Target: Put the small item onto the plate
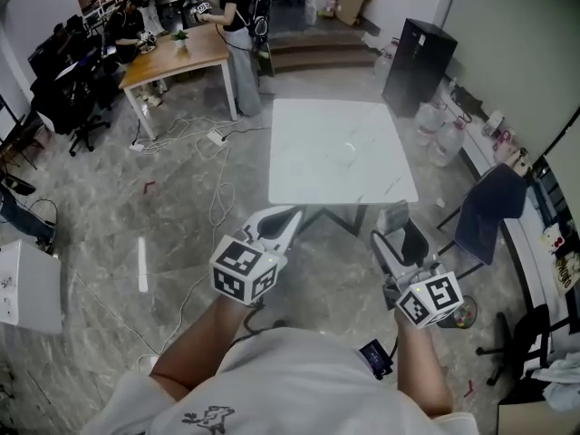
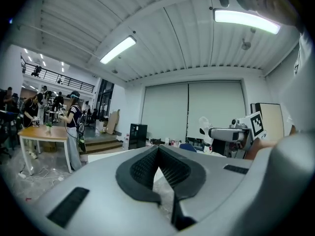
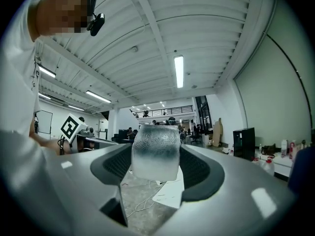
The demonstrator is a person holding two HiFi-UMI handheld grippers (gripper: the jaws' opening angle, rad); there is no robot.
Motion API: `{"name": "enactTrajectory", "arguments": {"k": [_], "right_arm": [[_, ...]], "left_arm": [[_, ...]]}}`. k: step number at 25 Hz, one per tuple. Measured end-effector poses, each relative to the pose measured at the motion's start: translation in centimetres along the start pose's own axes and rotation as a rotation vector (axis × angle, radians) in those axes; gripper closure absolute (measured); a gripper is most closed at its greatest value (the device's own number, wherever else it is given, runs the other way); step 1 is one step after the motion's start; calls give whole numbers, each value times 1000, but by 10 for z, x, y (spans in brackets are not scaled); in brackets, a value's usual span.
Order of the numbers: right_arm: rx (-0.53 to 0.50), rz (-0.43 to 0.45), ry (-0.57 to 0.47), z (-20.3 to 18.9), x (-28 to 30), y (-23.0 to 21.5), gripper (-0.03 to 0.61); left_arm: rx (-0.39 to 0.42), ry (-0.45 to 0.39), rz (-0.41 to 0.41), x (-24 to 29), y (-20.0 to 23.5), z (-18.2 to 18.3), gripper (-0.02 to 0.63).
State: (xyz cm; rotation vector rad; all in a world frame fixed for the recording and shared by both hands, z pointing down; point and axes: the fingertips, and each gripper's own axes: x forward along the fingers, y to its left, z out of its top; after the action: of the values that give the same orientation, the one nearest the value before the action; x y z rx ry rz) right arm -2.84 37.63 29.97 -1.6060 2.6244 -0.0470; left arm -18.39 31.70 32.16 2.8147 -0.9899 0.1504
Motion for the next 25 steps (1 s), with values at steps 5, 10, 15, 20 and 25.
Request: {"name": "enactTrajectory", "arguments": {"k": [5, 10, 15, 20, 25], "right_arm": [[22, -44, -9, -4, 36, 0, 285], [16, -61, 1, -9, 63, -7, 285], [13, -59, 22, -18, 88, -38, 285], [20, -31, 26, -26, 118, -95, 285], [21, 16, 45, -32, 149, -170, 285]], "left_arm": [[12, 2, -26, 15, 37, 7, 617], [1, 8, -52, 33, 57, 8, 617], [1, 20, -51, 67, 72, 5, 617], [20, 24, 9, 115, 97, 7, 617], [40, 24, 59, 187, 106, 17, 617]]}}
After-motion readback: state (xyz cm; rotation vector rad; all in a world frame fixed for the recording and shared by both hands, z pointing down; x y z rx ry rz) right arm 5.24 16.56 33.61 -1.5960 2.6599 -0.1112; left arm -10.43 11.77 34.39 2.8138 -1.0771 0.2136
